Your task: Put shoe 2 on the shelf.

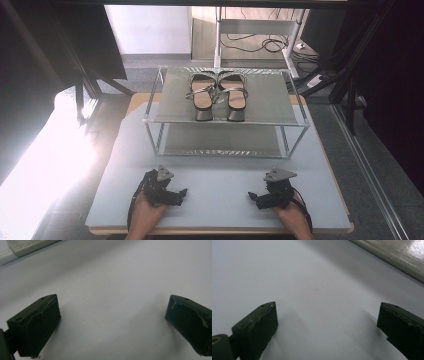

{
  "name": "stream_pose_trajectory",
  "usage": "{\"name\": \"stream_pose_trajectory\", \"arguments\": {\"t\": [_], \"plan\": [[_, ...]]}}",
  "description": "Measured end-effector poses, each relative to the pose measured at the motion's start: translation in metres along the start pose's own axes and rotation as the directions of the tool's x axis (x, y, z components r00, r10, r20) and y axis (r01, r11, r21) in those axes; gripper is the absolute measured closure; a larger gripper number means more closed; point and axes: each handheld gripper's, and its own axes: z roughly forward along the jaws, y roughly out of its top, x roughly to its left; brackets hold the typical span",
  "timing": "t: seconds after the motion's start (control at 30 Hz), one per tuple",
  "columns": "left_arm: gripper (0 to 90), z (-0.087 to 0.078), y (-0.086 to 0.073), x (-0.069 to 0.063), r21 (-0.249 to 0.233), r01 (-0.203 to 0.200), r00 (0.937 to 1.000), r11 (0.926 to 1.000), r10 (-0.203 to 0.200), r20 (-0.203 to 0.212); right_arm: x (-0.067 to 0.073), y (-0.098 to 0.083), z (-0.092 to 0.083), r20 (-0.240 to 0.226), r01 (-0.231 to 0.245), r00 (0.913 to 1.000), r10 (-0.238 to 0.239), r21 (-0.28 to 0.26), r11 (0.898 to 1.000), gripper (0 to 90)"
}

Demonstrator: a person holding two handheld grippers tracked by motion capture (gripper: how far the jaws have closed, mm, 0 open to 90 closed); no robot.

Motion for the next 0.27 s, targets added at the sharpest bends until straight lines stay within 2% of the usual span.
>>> {"name": "stream_pose_trajectory", "arguments": {"t": [0.1, 0.27], "plan": [[0.0, 0.0, 0.0, 0.0, 0.0, 0.0, 1.0, 1.0, 0.0, 0.0, -0.0027, 0.0, 0.0008, -0.02, -0.017, 0.9996, 0.017, 0.009, 1.0, 2.3], [0.0, 0.0001, 0.0001, -0.0001, 0.0, 0.001, 1.0, 1.0, -0.001, 0.0, -0.0027, -0.0001, 0.001, -0.02, -0.02, 0.9996, 0.02, 0.009, 1.0, 2.3]]}}
